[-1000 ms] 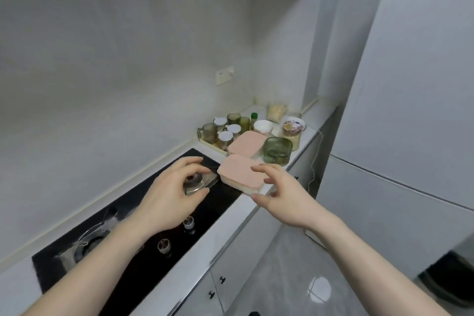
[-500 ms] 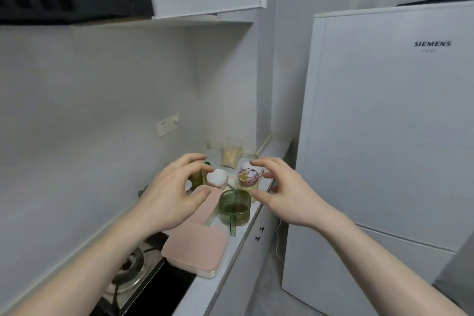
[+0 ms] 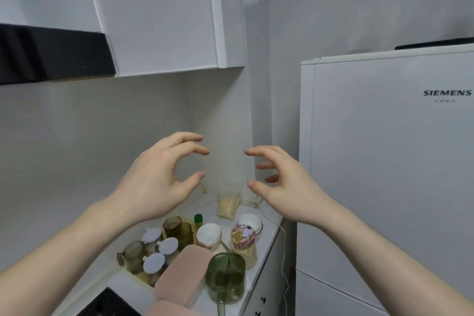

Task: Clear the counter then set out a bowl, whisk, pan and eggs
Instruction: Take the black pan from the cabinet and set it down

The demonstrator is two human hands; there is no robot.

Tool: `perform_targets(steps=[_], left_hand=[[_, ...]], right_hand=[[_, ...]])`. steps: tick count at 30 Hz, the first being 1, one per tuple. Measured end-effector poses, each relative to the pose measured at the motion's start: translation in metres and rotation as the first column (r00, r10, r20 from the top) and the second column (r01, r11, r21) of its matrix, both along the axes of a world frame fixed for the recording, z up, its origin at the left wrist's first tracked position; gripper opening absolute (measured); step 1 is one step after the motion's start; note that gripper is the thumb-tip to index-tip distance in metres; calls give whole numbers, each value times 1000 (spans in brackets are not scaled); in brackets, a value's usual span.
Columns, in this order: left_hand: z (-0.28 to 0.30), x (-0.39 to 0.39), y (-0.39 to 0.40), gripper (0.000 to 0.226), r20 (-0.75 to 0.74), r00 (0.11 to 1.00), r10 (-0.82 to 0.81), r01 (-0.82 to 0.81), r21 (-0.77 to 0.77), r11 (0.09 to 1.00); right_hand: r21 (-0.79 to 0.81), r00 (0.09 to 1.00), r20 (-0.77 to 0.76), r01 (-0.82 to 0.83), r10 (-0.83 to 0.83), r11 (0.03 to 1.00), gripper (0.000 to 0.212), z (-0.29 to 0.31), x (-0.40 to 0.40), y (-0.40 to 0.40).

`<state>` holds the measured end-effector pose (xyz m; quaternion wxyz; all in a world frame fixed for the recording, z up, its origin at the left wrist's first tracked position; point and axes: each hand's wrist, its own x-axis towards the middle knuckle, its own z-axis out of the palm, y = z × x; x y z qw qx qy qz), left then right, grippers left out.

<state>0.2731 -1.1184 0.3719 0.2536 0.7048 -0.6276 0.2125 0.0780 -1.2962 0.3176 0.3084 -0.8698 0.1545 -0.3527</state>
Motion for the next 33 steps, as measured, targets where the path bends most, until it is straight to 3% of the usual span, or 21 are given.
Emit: perform_targets(steps=[6, 11, 15, 19, 23, 29, 33], left_hand=[[64, -7, -15, 24, 67, 990, 128, -104, -286, 953], [123, -29, -31, 24, 126, 948, 293, -188, -522, 832], [178, -51, -41, 34, 210, 898, 388, -163, -659, 734], [238, -75, -55, 42, 276, 877, 394, -110, -683, 722], [274, -83, -74, 55, 286, 856, 431, -168, -634, 755], [290, -68, -97, 84, 302, 830, 468, -271, -516, 813], [288, -60, -106, 87, 275, 861, 428, -236, -530, 815]], right_hand=[[-101, 981, 91, -162, 172, 982, 50, 56, 36, -71], [-167, 932, 156, -302, 328, 939, 47, 98, 60, -114], [-184, 879, 224, -386, 421, 904, 47, 127, 93, -137], [-186, 854, 233, -430, 465, 883, 44, 151, 145, -144], [-193, 857, 190, -446, 479, 874, 45, 168, 191, -147], [-175, 881, 152, -422, 448, 889, 51, 182, 228, -155], [-224, 909, 132, -360, 394, 906, 52, 197, 250, -170]])
